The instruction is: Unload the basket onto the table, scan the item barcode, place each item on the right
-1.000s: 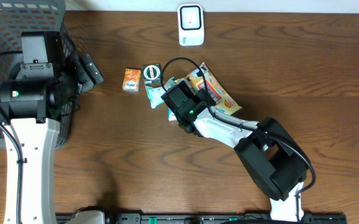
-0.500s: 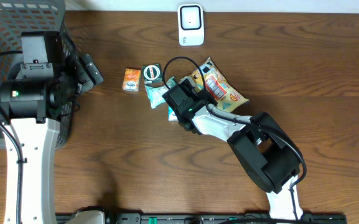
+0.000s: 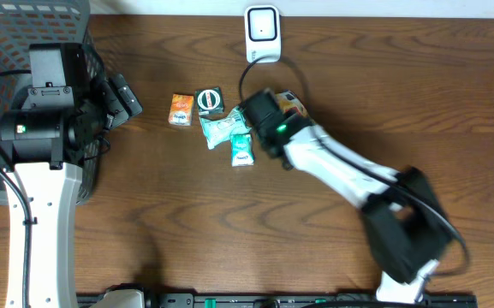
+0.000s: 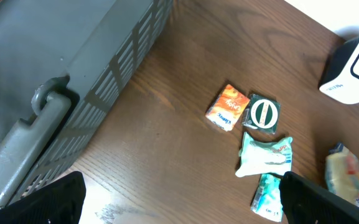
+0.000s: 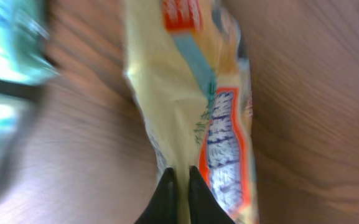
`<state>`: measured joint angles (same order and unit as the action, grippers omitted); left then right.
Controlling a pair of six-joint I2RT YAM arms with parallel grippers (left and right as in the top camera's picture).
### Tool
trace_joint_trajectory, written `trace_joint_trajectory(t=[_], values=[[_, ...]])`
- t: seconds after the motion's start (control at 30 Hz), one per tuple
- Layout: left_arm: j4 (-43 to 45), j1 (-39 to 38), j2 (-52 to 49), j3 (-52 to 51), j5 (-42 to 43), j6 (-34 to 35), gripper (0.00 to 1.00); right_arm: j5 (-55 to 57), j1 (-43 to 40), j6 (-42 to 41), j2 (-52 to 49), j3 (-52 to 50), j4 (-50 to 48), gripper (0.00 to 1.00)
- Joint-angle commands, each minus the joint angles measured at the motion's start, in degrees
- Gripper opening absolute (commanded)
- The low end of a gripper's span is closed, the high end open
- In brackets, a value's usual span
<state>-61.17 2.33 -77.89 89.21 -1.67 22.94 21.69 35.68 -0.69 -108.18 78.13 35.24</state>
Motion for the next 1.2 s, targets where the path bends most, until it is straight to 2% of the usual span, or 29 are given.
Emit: trace_joint_trajectory(t=[0.0, 0.13, 0.2, 0.37, 0.43, 0.57, 0.67, 0.73, 0.83, 0.93, 1.17], values=[[-0.1, 0.3, 0.3, 0.0, -0.3, 0.5, 0.98, -24.0, -5.5, -1.4, 6.3, 1.8, 2.3, 0.01], [-0.1, 0.3, 0.3, 0.0, -0.3, 0.5, 0.98, -46.8, -13.2, -1.4, 7.9, 1.8, 5.5, 0.01], [-0.1, 0.3, 0.3, 0.0, -0.3, 0.5, 0.98, -54.3, -17.3, -1.4, 7.3, 1.5, 6.2, 0.01], [-0.1, 0.3, 0.3, 0.0, -0.3, 0.5, 0.98, -52.9, -22.8, -1.3, 4.8, 1.3, 7.5, 0.01], [-0.1, 0.3, 0.3, 0.0, -0.3, 0.5, 0.98, -52.2, -22.9, 0.0, 4.4, 1.3, 7.5, 0.04], [-0.1, 0.3, 0.3, 0.0, -0.3, 0.5, 0.98, -44.7, -20.0, 0.0, 4.5, 1.4, 7.4, 0.34], [-0.1, 0.3, 0.3, 0.0, -0.3, 0.5, 0.98, -35.0, -15.6, -0.1, 4.4, 1.4, 7.3, 0.70], [-0.1, 0.3, 0.3, 0.0, -0.3, 0.5, 0.98, -25.9, -11.8, -0.1, 4.4, 1.4, 6.9, 0.84], [-0.1, 0.3, 0.3, 0.0, -0.3, 0.5, 0.98, -10.8, -5.6, -2.5, 3.8, 1.4, 5.8, 0.90], [-0.1, 0.3, 0.3, 0.0, -0.3, 0.5, 0.98, 1.4, 0.2, -5.8, 2.3, 1.3, 4.5, 0.90], [-0.1, 0.3, 0.3, 0.0, -0.3, 0.5, 0.98, 15.8, 6.9, -11.3, -4.9, 1.3, 3.1, 0.91]])
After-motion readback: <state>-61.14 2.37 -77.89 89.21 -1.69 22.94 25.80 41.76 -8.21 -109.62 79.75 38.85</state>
